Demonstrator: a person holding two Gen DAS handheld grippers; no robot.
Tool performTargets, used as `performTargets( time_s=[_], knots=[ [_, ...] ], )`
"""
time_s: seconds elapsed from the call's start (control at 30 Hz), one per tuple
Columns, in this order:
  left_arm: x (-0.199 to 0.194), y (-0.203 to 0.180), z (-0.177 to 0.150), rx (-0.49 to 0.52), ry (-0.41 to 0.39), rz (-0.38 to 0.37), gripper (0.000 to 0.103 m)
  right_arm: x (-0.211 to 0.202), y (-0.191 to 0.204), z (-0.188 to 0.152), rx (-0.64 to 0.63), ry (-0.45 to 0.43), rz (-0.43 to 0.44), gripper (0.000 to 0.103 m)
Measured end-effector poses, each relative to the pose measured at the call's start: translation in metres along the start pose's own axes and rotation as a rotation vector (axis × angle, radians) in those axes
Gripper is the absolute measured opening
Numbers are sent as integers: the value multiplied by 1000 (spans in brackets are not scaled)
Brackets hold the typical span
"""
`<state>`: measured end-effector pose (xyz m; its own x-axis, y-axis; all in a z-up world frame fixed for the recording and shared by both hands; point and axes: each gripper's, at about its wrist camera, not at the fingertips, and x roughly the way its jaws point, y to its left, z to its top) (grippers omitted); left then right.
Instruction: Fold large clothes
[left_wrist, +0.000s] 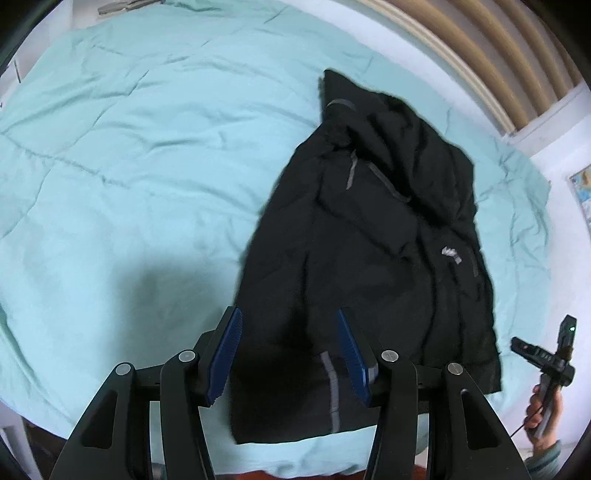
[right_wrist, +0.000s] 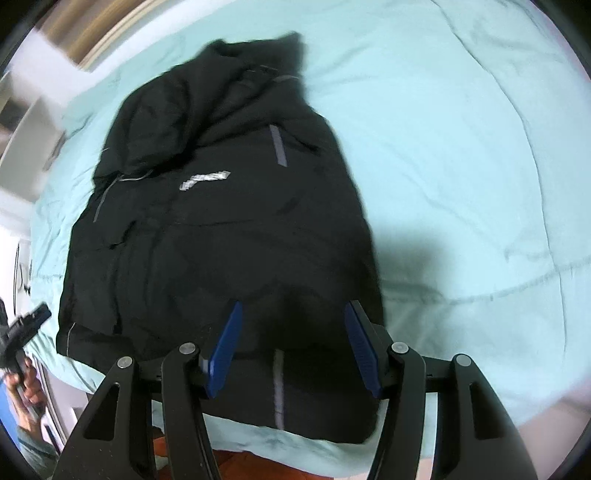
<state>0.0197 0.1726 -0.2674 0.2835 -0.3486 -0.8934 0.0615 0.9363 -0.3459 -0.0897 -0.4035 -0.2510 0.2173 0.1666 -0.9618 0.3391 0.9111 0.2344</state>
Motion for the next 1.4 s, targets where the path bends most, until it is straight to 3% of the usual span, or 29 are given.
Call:
performTargets(
  time_s=[0.13, 0.2, 0.33, 0.57, 0.77, 0.83, 0.87, 1.03, 1.13, 1.2, 1.27, 1.33, 1.37, 1.4],
  knots=[
    [13, 15, -4, -39, 48, -23, 55, 15, -40, -14, 130, 45, 41, 61],
    [18, 24, -6, -81, 72, -85, 55, 24, -55, -20, 189, 75, 80, 61],
    [26, 40, -9, -154, 100, -142, 55, 42, -73, -34, 282, 121, 156, 67],
    [37, 59, -16, -254, 126, -200, 55, 59, -71, -47, 291, 171, 179, 68],
    [45, 46, -22, -195, 162, -214, 54, 64, -66, -51, 282, 190, 184, 69],
    [39, 37, -23, -149, 160, -258, 46, 57, -63, -52, 260, 178, 191, 58],
    [34, 31, -23, -117, 159, -294, 40, 54, -60, -53, 248, 172, 206, 42],
    [32, 16, -20, -70, 184, -365, 40, 44, -65, -60, 281, 158, 291, 40],
    [43, 16, -22, -81, 216, -349, 42, 52, -71, -66, 299, 196, 293, 49],
    [50, 18, -24, -103, 233, -349, 51, 56, -69, -67, 311, 201, 314, 68],
    [54, 23, -26, -128, 242, -356, 51, 58, -63, -66, 293, 197, 321, 68],
    [53, 21, -25, -118, 235, -343, 51, 58, -54, -63, 255, 193, 301, 62],
    [49, 19, -24, -100, 219, -334, 48, 54, -48, -60, 235, 181, 303, 42],
    [42, 13, -21, -78, 196, -343, 39, 50, -44, -57, 216, 171, 308, 38]
  ],
)
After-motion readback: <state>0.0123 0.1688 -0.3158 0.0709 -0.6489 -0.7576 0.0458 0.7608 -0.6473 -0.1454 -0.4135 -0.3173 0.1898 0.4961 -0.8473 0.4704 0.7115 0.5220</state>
